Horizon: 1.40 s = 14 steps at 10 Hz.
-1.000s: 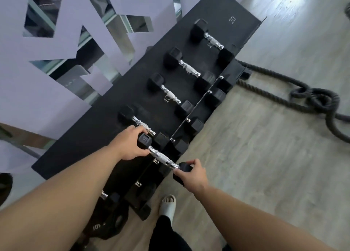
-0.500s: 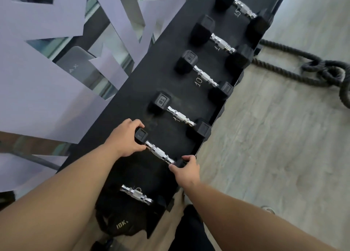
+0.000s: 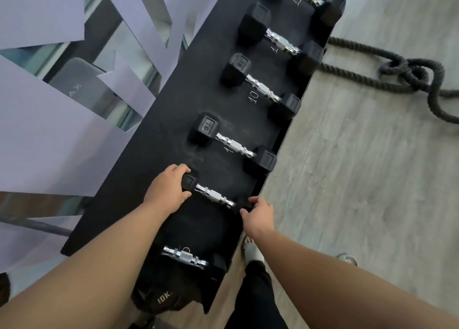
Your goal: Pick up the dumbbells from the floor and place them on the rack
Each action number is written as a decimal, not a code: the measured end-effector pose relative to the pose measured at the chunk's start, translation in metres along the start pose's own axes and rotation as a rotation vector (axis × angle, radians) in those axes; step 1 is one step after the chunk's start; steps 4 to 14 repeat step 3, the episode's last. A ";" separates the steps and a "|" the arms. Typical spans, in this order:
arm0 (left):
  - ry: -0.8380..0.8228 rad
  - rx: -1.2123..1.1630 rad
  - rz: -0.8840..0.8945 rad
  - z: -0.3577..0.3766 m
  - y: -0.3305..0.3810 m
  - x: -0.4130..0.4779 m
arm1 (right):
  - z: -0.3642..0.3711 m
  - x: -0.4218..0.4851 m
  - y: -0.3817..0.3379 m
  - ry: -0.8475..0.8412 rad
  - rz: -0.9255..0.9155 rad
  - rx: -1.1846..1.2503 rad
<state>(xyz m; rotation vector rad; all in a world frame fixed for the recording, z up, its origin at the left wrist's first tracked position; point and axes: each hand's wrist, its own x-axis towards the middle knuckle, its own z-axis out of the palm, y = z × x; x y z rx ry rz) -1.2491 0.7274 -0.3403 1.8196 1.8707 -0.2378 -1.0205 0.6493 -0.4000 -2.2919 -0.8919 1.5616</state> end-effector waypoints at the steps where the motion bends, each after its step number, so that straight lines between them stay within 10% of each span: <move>1: -0.132 0.050 -0.013 -0.016 0.006 0.005 | -0.017 -0.001 -0.012 -0.044 -0.015 -0.059; 14: -0.238 0.209 0.006 -0.054 0.027 -0.005 | -0.064 -0.011 -0.035 -0.049 -0.095 -0.164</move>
